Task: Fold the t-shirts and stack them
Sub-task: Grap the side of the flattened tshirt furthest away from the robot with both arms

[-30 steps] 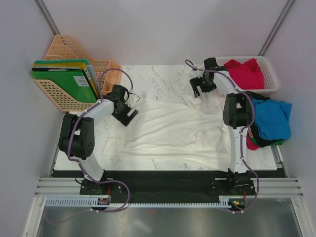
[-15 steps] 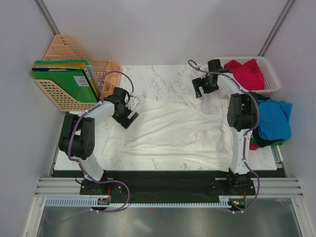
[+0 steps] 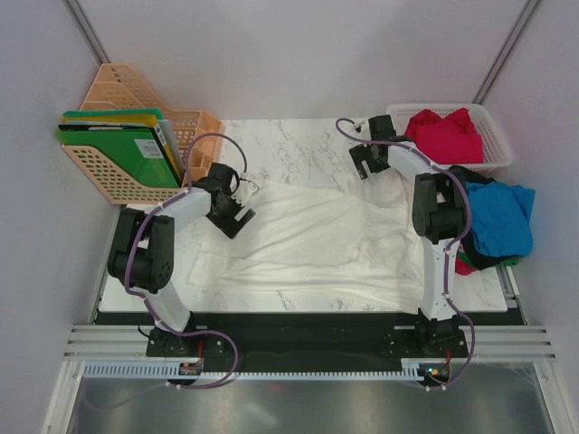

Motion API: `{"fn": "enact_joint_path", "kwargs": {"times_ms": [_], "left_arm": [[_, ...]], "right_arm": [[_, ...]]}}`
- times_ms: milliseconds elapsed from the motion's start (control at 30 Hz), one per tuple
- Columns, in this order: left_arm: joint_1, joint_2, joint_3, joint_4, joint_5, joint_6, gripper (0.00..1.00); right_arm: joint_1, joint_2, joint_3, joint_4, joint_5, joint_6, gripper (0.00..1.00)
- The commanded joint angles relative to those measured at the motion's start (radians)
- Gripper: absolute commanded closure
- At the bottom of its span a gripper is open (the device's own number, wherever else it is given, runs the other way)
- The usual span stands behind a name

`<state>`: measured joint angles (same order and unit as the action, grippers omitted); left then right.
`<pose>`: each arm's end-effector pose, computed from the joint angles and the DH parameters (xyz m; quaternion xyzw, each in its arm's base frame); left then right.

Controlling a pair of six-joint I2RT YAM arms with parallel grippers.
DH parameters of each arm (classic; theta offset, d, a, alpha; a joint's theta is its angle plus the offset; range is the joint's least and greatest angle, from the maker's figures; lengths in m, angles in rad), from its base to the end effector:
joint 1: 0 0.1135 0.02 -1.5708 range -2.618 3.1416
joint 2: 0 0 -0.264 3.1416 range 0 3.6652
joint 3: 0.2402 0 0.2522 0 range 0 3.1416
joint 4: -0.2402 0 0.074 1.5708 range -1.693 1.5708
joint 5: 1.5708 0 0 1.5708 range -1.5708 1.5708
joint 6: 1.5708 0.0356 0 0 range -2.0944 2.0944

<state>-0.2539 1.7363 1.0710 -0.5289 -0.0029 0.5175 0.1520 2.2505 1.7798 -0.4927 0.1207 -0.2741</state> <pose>0.3229 -0.0837 0.1680 0.3693 0.9103 0.0260 0.1854 0.4888 0.0705 0.1714 -0.1838 0.9348 -0.0757 0.2944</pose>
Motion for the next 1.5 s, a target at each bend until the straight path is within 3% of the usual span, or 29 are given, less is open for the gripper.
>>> {"fn": "enact_joint_path", "kwargs": {"times_ms": [0, 267, 367, 467, 533, 567, 667, 700, 733, 1000, 1467], "left_arm": [[-0.005, -0.041, -0.022, 0.026, -0.022, 0.035, 0.00], [-0.005, -0.041, -0.048, 0.041, -0.040, 0.058, 0.00], [-0.005, -0.027, -0.040, 0.044, -0.036, 0.058, 0.00], [-0.005, -0.012, -0.031, 0.044, -0.028, 0.053, 0.00], [-0.007, -0.008, -0.026, 0.044, -0.025, 0.052, 0.00], [-0.007, -0.003, -0.025, 0.044, -0.023, 0.052, 0.00], [-0.005, -0.004, -0.026, 0.044, -0.023, 0.050, 0.00], [-0.007, -0.007, -0.028, 0.044, -0.023, 0.049, 0.00], [-0.005, -0.007, -0.029, 0.044, -0.025, 0.050, 0.00], [-0.007, -0.011, -0.043, 0.046, -0.028, 0.049, 0.00], [-0.030, -0.029, -0.074, 0.056, -0.023, 0.021, 0.00]], "right_arm": [[-0.097, 0.046, 0.085, 0.022, 0.321, 0.029, 0.02], [-0.101, 0.106, 0.118, -0.058, 0.223, 0.067, 0.02], [-0.100, 0.107, 0.107, -0.087, 0.185, 0.058, 0.10], [-0.101, 0.098, 0.093, -0.106, 0.140, 0.041, 0.33], [-0.098, 0.101, 0.095, -0.128, 0.113, 0.032, 0.41], [-0.100, 0.103, 0.093, -0.135, 0.105, 0.029, 0.52], [-0.098, 0.104, 0.090, -0.148, 0.070, 0.024, 0.73], [-0.098, 0.104, 0.090, -0.147, 0.066, 0.024, 0.96], [-0.097, 0.101, 0.089, -0.152, 0.056, 0.024, 1.00], [-0.059, 0.026, 0.053, -0.145, -0.010, -0.017, 1.00], [0.073, -0.328, -0.085, -0.181, -0.036, -0.074, 1.00]]}}
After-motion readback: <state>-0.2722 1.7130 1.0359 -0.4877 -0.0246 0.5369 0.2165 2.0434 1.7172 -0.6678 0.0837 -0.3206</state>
